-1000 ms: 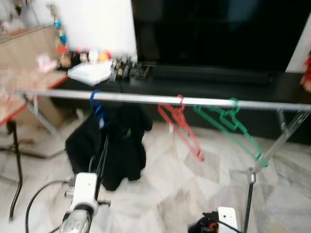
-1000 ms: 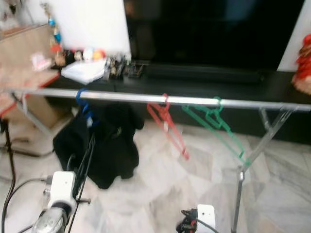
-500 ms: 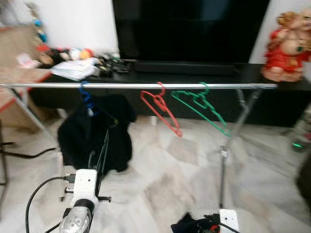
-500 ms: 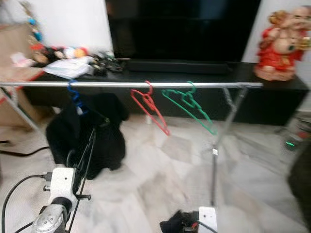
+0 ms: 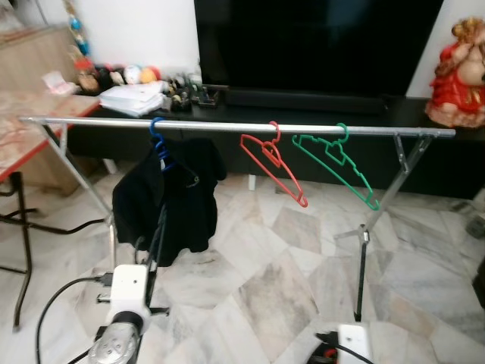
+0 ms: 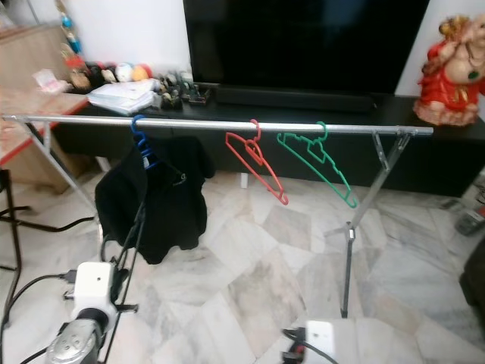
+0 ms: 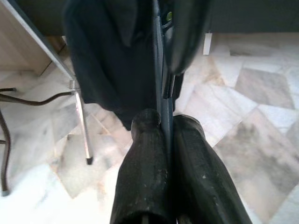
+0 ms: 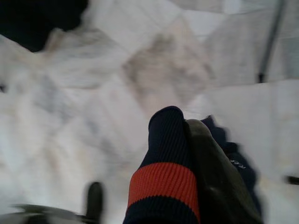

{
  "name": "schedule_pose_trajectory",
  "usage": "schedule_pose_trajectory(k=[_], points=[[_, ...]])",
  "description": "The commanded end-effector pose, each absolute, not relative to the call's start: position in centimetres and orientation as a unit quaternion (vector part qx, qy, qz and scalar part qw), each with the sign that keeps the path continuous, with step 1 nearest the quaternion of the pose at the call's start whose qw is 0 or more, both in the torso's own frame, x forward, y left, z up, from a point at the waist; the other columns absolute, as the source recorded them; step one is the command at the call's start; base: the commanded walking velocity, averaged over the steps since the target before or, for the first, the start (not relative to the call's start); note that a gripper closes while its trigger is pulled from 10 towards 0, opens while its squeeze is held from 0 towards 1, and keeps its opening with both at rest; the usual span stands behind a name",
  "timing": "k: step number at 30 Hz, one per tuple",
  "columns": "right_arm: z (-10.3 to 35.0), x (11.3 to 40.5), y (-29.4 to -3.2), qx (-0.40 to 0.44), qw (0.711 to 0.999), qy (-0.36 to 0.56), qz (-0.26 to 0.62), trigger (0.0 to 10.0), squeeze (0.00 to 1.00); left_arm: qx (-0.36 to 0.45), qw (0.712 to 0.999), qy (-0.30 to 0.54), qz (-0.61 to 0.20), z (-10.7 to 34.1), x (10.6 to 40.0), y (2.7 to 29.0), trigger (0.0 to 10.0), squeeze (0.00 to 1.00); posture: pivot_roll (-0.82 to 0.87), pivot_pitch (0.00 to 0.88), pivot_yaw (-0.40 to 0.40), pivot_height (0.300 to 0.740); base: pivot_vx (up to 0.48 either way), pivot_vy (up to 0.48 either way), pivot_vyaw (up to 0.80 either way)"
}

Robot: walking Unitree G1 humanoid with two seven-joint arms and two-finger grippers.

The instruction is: Hang hanger

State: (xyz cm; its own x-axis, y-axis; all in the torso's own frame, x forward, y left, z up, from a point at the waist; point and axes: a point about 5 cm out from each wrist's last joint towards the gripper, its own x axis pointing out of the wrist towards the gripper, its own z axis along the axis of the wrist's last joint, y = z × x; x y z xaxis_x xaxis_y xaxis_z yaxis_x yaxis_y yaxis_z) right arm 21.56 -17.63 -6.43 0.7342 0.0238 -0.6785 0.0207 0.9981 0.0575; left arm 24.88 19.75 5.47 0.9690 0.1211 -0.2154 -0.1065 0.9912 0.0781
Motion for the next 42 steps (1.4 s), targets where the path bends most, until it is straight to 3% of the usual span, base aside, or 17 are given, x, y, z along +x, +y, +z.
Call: schedule_pose_trajectory(k=[1, 23, 42], points=[[-6.4, 21.5, -18.3, 0.025, 0.931, 0.364, -0.006, 10.0, 0.0, 0.03, 0.992, 0.105, 0.057, 5.7, 25.0, 19.5, 10.0, 0.0, 0.01, 0.049, 0.043, 0.74, 0.0, 0.48, 0.0], [-6.4, 21.5, -18.2, 0.026, 0.931, 0.364, -0.008, 10.0, 0.0, 0.032, 0.992, 0.107, 0.05, 5.9, 25.1, 19.4, 10.0, 0.0, 0.01, 0.056, 0.051, 0.74, 0.0, 0.479, 0.0], [-6.3, 21.6, -18.3, 0.027, 0.933, 0.359, -0.015, 10.0, 0.0, 0.024, 0.993, 0.113, -0.003, 5.6, 24.8, 17.9, 10.0, 0.0, 0.01, 0.053, 0.051, 0.74, 0.0, 0.0, 0.0]])
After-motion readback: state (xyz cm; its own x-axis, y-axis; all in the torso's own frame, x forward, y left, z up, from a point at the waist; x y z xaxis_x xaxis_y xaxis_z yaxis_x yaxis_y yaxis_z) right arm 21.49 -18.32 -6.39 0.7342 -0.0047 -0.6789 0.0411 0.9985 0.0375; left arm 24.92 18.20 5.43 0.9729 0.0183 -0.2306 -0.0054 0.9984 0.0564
